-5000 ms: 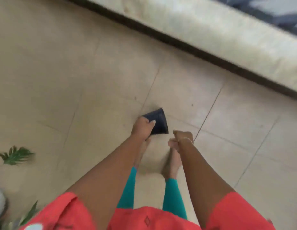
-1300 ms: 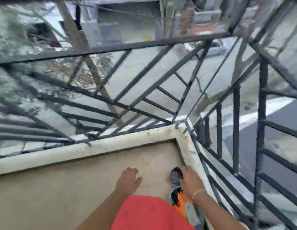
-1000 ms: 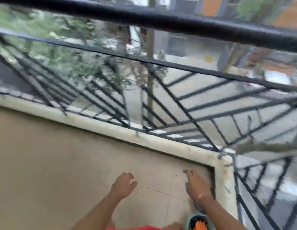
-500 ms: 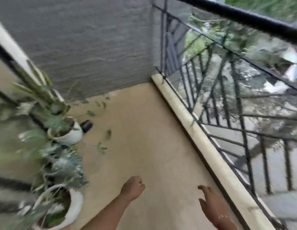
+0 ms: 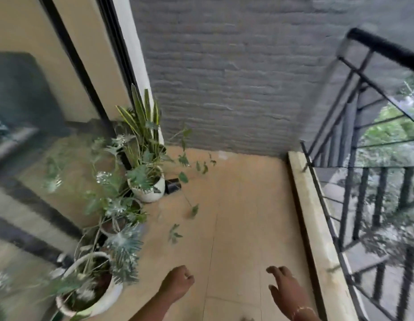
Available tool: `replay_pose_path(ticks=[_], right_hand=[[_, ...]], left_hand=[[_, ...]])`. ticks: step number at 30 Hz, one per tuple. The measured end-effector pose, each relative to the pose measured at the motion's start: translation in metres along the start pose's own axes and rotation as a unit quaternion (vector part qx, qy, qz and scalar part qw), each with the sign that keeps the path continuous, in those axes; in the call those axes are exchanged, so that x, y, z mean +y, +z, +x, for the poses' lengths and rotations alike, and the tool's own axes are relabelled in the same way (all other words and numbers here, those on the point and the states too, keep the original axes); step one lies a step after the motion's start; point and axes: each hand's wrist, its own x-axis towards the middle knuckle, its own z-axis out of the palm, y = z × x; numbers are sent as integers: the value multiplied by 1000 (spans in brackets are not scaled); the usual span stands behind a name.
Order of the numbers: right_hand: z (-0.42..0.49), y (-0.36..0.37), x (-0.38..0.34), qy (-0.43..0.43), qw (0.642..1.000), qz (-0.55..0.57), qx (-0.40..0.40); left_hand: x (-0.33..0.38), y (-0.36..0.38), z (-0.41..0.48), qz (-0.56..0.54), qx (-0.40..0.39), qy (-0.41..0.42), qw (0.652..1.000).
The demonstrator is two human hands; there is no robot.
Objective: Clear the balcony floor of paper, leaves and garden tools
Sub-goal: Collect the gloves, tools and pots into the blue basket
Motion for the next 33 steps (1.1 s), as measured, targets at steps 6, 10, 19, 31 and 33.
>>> replay_pose_path(ticks=[6, 10, 19, 31, 33], right_hand=[[98, -71, 27, -56, 998, -25, -1], [158, -102, 21, -70, 996, -50, -7], [323, -150, -37, -164, 980, -104, -39], [547, -203, -152, -182, 977, -88, -72], [580, -205, -169, -189, 972, -97, -98]], left_hand=[[59, -28, 54, -47, 26, -27, 998], [84, -39, 92, -85, 31, -46, 995], [98, -103, 207, -190, 79, -92, 974], [154, -284, 370, -262, 129, -61, 954], [160, -307, 390, -307, 161, -53, 936]])
